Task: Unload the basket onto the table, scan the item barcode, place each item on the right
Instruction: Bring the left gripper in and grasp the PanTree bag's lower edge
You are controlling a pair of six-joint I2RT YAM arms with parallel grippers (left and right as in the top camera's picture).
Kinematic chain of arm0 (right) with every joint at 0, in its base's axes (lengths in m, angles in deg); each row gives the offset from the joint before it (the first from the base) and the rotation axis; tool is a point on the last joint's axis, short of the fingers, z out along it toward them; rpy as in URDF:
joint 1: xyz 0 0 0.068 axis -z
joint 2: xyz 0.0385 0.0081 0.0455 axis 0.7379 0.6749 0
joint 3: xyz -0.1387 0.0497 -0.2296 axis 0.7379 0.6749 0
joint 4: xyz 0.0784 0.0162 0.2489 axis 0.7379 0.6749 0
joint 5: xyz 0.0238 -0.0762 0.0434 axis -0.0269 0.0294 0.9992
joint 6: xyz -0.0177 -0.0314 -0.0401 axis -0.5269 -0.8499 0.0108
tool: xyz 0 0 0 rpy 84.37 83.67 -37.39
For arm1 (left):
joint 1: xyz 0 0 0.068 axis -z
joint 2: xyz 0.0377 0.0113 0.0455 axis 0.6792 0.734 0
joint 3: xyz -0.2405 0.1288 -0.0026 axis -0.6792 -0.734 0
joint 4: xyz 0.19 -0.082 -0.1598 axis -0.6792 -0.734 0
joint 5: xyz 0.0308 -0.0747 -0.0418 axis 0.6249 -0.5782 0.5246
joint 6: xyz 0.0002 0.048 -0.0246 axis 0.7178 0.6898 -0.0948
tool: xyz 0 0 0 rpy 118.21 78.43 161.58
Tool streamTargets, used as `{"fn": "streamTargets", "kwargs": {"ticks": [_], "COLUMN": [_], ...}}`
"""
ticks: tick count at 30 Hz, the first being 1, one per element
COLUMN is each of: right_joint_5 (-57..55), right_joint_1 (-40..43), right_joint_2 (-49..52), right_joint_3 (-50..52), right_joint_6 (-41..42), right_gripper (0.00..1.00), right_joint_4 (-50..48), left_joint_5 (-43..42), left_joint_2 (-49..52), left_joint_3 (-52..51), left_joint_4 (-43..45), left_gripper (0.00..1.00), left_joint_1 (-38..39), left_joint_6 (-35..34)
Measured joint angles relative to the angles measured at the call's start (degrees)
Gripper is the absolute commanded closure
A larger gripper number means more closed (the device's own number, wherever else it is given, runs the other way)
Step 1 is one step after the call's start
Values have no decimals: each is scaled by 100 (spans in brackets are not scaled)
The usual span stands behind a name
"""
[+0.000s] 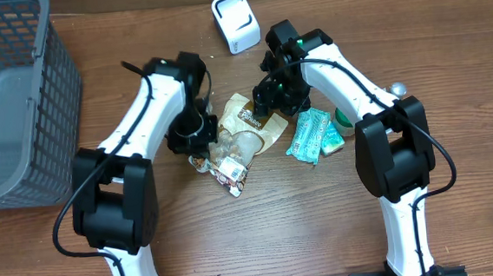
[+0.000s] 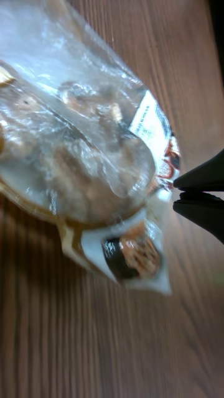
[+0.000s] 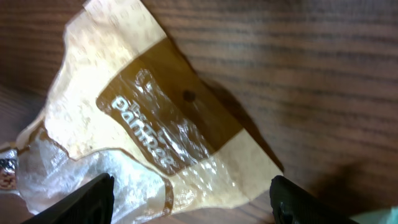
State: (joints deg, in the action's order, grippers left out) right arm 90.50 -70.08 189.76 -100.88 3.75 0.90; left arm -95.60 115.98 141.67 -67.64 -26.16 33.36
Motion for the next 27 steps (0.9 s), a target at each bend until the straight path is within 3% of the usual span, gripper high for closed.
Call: {"fn": "streamTargets", "kwargs": {"ticks": [12, 27], "right_joint_5": [216, 1563], "right_joint_1": [-90, -118], "right_joint_2": [0, -136], "right_joint_3": [428, 1268], "right_joint_6": [-186, -520], "right_gripper": [19, 18], "right_joint_4": [-581, -1283], "left_joint_5": [-199, -59], "left_joint_2": [0, 2], "left_joint_3": [-1014, -1193], "left_joint_4": [1165, 1309], "left_gripper": [96, 96], "left_joint_1": [55, 55], "left_joint_6": [-2, -2]}}
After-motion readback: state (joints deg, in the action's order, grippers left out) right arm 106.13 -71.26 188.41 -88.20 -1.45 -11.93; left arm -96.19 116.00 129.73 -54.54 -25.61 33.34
